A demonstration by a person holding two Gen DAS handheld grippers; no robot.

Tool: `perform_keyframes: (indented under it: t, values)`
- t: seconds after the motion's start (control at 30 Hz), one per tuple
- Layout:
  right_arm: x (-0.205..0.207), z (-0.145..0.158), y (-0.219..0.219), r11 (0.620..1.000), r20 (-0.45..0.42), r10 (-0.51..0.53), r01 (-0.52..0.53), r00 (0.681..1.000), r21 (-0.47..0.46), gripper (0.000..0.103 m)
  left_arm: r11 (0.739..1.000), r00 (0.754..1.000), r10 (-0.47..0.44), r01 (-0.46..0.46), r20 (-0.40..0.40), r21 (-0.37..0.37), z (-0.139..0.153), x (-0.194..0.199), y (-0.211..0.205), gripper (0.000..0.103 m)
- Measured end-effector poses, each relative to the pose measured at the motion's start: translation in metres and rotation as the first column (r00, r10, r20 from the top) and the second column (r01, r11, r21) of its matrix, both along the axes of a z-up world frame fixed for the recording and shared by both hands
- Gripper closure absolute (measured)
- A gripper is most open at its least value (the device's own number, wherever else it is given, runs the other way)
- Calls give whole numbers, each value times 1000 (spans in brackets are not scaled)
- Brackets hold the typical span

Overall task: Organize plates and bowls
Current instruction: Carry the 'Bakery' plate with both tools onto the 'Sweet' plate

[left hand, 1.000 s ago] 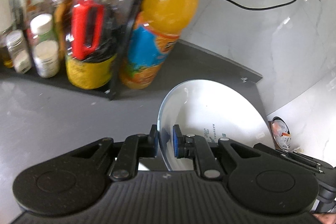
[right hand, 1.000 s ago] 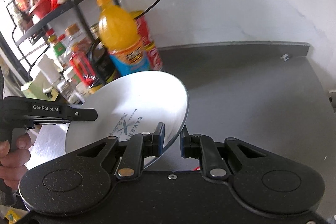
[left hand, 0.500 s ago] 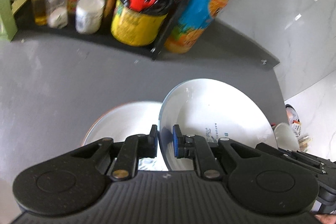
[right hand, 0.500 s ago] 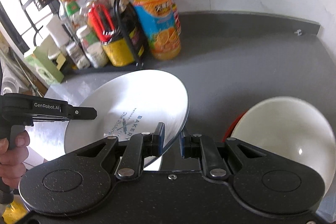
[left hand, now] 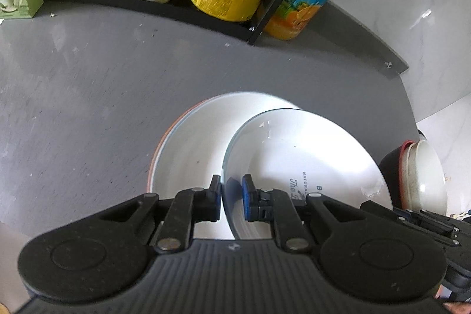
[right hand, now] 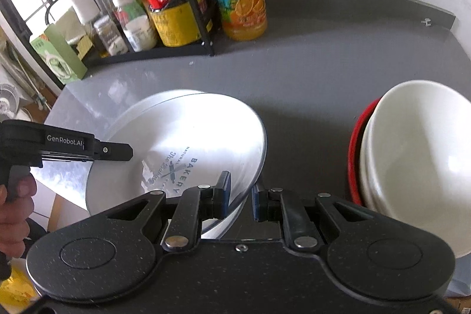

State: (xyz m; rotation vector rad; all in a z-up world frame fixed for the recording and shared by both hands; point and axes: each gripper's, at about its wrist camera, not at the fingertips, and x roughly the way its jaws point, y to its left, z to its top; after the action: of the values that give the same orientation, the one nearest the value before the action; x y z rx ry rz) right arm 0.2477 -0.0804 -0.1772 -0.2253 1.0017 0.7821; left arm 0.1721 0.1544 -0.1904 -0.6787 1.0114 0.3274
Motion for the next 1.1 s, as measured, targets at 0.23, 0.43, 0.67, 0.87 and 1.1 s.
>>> perform_keyframes:
  t: [0.23, 0.43, 0.67, 0.87, 1.1]
  values:
    - [-7, -10, 7, 999, -10, 17, -17, 1000, -27, 88, 1000, 1000, 5, -4, -21, 7, -9, -6, 4, 90]
    - [-7, -12, 16, 999, -7, 40, -40, 999, -30, 87, 999, 999, 30, -29, -27, 39, -13, -11, 7, 89]
    - [-5, -13, 16, 999, -63, 33, -36, 997, -32, 81, 997, 999, 44, -42, -28, 70, -13, -11, 9, 89]
    - [-2, -12, 7, 1000, -135, -5, 4, 991, -5, 85, 994, 999, 34, -31, -25, 109, -13, -10, 5, 89]
    - [-4, -13, 13, 999, -89, -32, 29, 996, -34, 90, 994, 997, 14, -5, -76, 111, -10, -4, 4, 86]
